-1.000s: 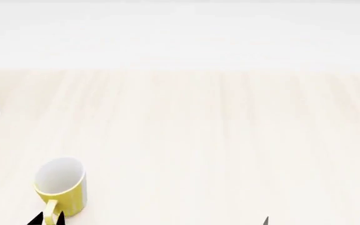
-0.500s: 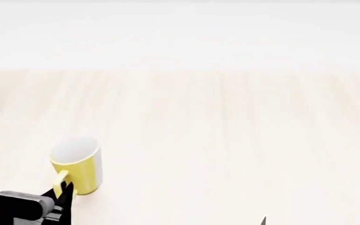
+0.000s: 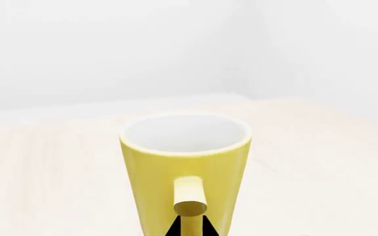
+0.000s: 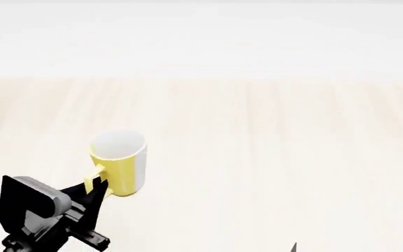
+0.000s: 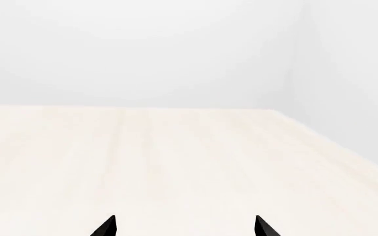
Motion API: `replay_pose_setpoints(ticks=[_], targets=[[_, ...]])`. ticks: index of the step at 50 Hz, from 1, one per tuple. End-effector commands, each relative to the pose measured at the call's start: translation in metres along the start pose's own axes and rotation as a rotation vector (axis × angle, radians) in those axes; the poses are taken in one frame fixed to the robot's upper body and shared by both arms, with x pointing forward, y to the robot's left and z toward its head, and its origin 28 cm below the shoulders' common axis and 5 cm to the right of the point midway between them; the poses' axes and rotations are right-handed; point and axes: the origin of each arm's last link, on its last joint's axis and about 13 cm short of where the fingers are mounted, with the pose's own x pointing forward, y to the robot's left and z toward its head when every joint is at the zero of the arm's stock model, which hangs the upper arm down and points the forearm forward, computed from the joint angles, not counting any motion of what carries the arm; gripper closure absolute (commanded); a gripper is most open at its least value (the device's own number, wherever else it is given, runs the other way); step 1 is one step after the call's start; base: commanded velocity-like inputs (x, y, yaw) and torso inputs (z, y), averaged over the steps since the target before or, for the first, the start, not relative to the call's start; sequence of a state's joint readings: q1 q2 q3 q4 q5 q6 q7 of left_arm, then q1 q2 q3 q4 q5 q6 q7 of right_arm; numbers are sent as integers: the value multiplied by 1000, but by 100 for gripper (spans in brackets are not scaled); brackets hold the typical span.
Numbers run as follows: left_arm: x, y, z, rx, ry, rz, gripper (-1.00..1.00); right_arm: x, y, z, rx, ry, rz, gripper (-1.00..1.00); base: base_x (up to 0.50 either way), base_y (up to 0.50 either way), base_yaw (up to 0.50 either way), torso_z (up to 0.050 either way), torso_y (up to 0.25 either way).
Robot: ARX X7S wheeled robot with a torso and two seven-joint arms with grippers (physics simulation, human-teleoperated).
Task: Put the yellow and white mug to the front of the white mug.
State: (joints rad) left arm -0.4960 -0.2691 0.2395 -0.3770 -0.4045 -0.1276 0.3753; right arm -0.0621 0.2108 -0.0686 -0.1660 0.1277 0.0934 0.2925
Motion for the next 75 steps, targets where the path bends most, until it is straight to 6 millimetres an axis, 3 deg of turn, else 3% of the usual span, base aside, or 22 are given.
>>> replay_pose_setpoints(ticks=[1,11,21,35,44,60,75], targets=[[18,7,24,22,1,-227,100,0,0,0,0,-3,0,-100,0,0,0,0,0],[37,7,43,39,76,-414,100,-1,-2,2,1,-7,-6,-100,0,0,0,0,0],[36,3,58,15,72,-651,100,-1,-3,2,2,-9,-7,-100,0,0,0,0,1],[37,11,55,-46,69,-673,100,-1,-2,2,1,-9,-3,-100,0,0,0,0,0],[36,10,40,-59,84,-672,100,-1,-2,1,2,-9,-3,-100,0,0,0,0,0],[40,14,-11,-266,66,-605,100,0,0,1,-1,-8,2,-100,0,0,0,0,0],[33,10,-41,-246,131,-615,100,0,1,1,-1,-8,7,-100,0,0,0,0,1]])
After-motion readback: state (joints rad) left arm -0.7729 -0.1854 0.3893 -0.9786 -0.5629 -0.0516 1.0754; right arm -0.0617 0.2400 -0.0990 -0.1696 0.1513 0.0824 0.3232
